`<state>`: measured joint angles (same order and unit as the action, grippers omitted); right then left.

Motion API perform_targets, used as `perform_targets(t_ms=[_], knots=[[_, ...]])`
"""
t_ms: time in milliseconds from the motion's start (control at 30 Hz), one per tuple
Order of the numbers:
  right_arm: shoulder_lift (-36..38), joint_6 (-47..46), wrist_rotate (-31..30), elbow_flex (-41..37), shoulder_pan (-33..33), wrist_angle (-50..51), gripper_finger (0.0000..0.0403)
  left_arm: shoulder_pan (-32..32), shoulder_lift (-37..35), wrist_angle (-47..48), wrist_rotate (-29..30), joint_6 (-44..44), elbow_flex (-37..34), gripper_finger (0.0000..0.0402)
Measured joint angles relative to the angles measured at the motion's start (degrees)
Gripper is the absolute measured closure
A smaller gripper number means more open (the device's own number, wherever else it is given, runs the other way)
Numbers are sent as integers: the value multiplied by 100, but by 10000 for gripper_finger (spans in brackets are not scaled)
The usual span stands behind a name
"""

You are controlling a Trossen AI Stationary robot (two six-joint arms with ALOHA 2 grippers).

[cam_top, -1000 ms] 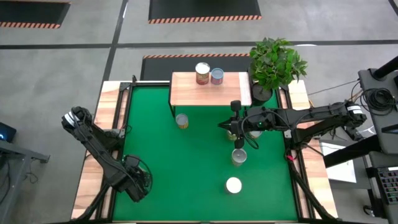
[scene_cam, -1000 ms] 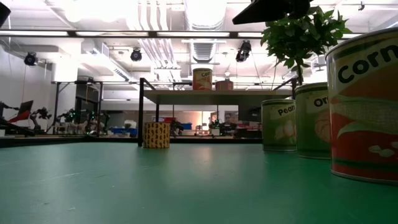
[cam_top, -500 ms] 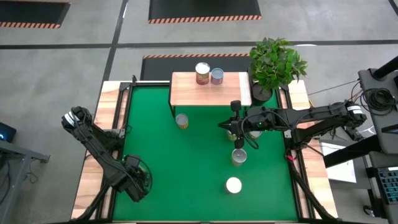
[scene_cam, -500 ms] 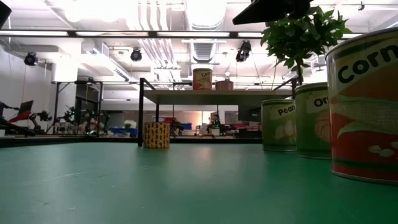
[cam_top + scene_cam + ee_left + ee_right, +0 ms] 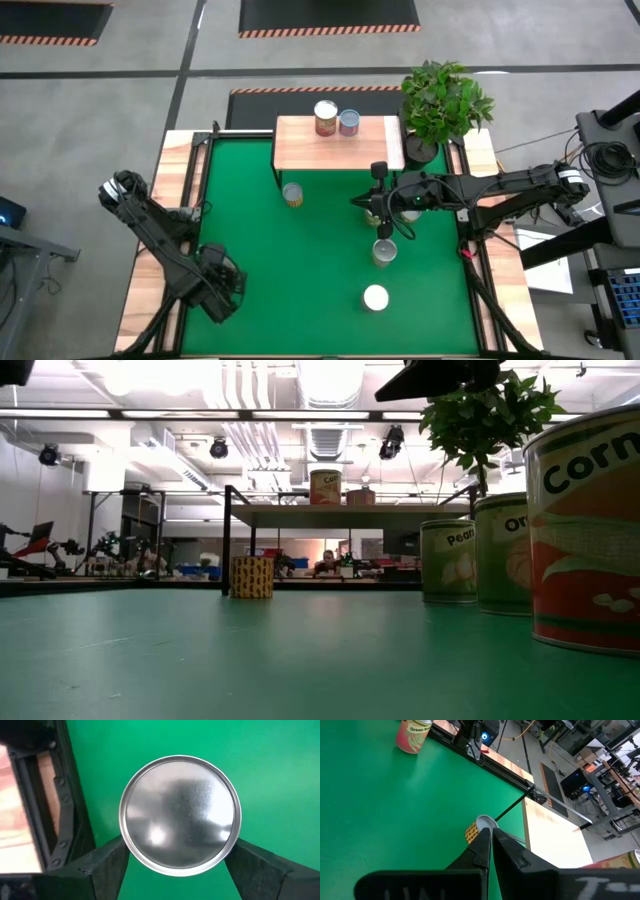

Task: Pick and place cans onto a shelf
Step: Put the canned green beans on the shelf

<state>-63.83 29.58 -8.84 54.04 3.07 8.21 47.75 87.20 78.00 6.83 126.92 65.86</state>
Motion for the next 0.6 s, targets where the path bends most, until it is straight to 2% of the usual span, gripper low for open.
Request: perform_targets(t_ms=[233, 400, 600], knots=[[0, -7, -15, 0, 0, 0, 394, -131, -9, 78, 49, -183, 101, 116], [0, -9, -17, 0, 0, 4, 394, -236, -9, 421, 568, -222, 445, 116], [1, -15, -21, 0, 0, 59, 394, -562, -13, 929, 1091, -685, 1017, 116]])
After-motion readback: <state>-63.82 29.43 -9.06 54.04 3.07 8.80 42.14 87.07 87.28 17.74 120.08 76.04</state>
